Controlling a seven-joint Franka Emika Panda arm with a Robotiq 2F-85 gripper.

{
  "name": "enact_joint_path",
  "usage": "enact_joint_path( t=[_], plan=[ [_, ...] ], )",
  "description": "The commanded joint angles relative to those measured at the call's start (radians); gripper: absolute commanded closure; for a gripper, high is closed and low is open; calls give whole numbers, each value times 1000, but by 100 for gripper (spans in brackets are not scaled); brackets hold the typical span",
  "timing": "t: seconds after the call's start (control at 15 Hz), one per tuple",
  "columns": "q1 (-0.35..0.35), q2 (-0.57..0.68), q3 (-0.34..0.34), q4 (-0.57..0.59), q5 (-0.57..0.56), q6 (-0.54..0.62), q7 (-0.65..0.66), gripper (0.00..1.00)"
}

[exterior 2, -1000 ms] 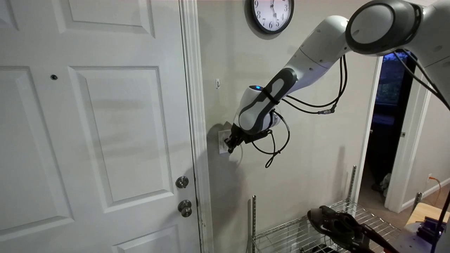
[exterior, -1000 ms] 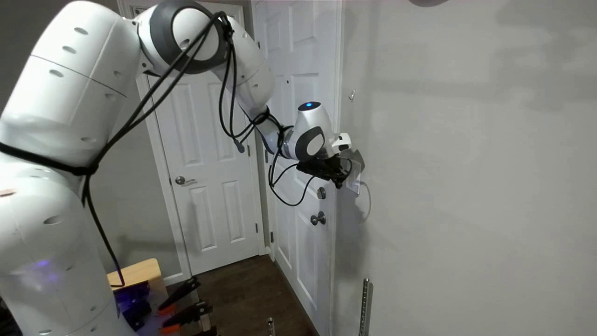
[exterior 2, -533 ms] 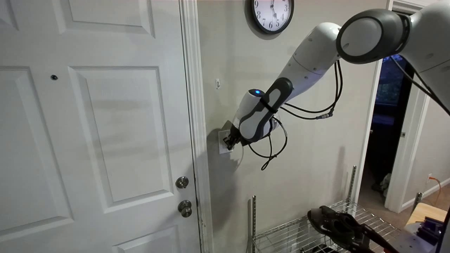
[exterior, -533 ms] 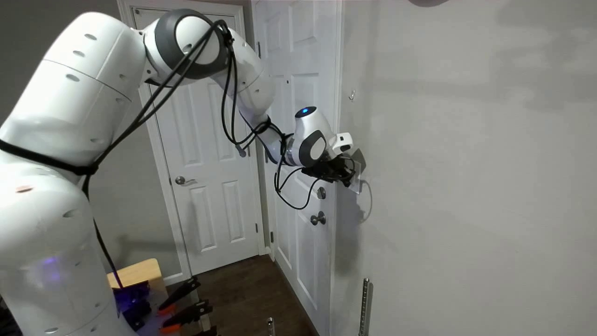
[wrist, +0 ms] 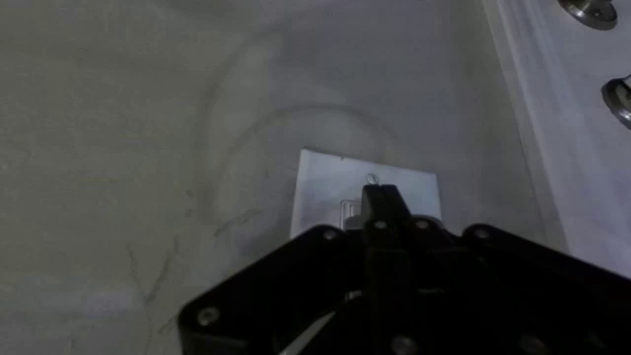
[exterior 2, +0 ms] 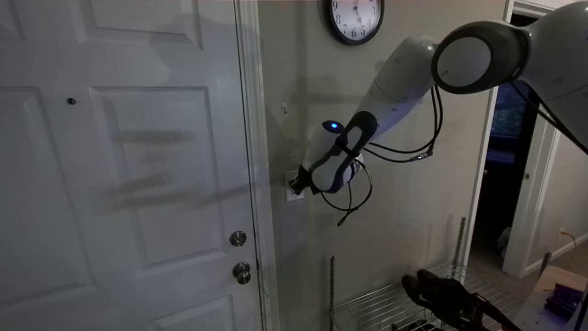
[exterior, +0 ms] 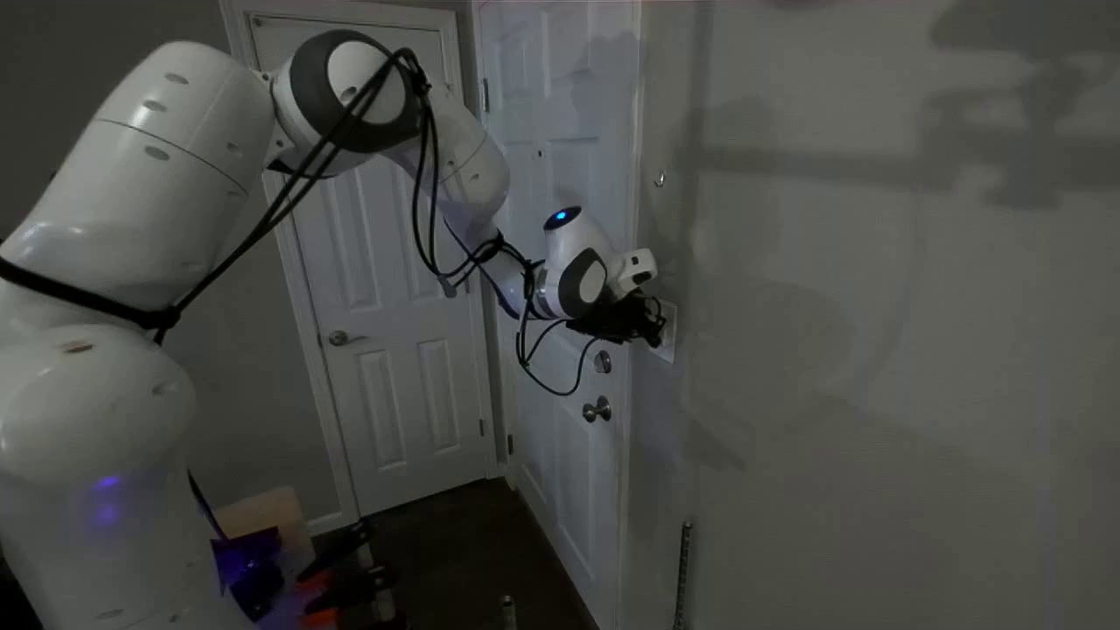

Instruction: Turn off the light switch.

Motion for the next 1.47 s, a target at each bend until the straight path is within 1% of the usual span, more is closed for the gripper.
enact_joint_path(
  t=[0.0,0.07,0.13,0.2,0.27,0.33,0.4,0.47,0.6,0.73,1.0,1.4],
  plan=[
    [85,41,-105,10,10,59,62,98],
    [108,48,-131,11,12,58,75,98],
    [119,51,-141,11,15,53,85,98],
    [111,41,-126,6,16,33,83,98],
    [68,14,-64,-4,26,14,48,99],
    [-18,-38,52,-25,25,-8,-1,99],
    [-70,-67,124,-38,25,-18,-26,98],
    [-111,-84,181,-49,30,-32,-36,98],
    [-180,-108,257,-55,42,-81,-45,98],
    [-233,-126,304,-53,55,-136,-46,98],
    [-297,-140,349,-40,73,-214,-45,98],
    [-341,-144,378,-37,93,-236,-44,98]
  ],
)
